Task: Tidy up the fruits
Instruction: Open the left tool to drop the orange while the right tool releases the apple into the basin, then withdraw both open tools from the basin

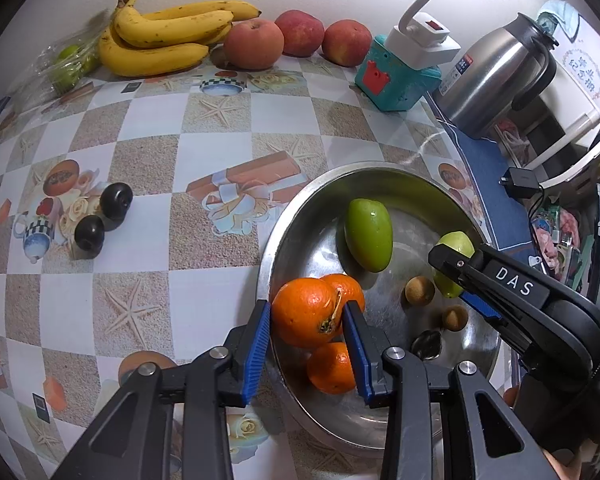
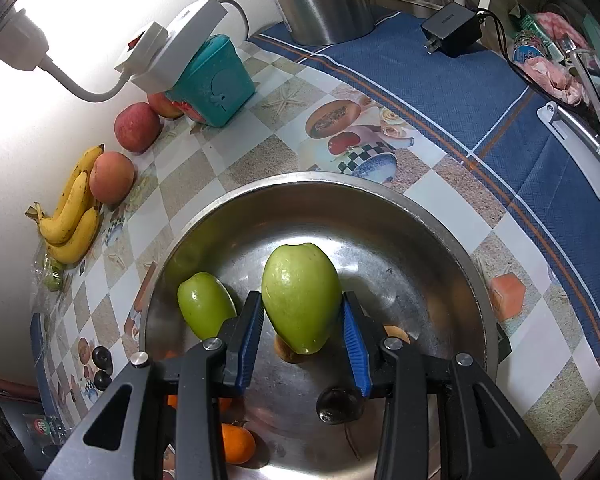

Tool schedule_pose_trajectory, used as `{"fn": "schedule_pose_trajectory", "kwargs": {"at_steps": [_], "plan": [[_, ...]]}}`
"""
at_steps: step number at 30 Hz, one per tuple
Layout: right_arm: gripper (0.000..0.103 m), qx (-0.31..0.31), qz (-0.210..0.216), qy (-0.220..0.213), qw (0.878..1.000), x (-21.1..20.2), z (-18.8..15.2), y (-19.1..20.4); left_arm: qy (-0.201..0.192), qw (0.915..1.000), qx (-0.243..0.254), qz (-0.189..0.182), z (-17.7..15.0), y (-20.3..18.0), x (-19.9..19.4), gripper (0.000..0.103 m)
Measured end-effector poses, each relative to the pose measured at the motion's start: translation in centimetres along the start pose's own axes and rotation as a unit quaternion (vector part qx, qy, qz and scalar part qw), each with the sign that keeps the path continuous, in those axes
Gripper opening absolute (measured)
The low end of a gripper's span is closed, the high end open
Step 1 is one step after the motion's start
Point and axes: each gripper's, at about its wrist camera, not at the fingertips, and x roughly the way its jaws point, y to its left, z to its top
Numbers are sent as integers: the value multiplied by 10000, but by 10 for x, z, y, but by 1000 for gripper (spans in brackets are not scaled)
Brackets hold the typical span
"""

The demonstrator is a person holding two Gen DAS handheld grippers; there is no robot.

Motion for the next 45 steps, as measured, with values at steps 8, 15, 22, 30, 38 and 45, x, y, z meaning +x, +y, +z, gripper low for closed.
{"fn": "schedule_pose_trajectory", "kwargs": {"at_steps": [8,15,22,30,38,45], "plan": [[41,-32,-21,37,10000,0,1,2,-19,10000,35,-11,0,-2,-1,56],[52,-225,-25,-78,9997,-14,4,12,-167,9999,-37,10,3,2,-12,60],[59,-582,-59,-150,9982,-27,2,27,-403,9982,-250,363,9,19,-27,66],[63,-793,-248,-19,9965,-32,-6,35,-530,9938,-739,633,15,55,-40,76],[63,-1030,-267,25,9943,-40,-18,49,-578,9882,-1228,712,17,87,-48,82],[63,-1181,-265,96,9926,-40,-25,58,-559,9851,-1448,745,17,100,-49,83]]}}
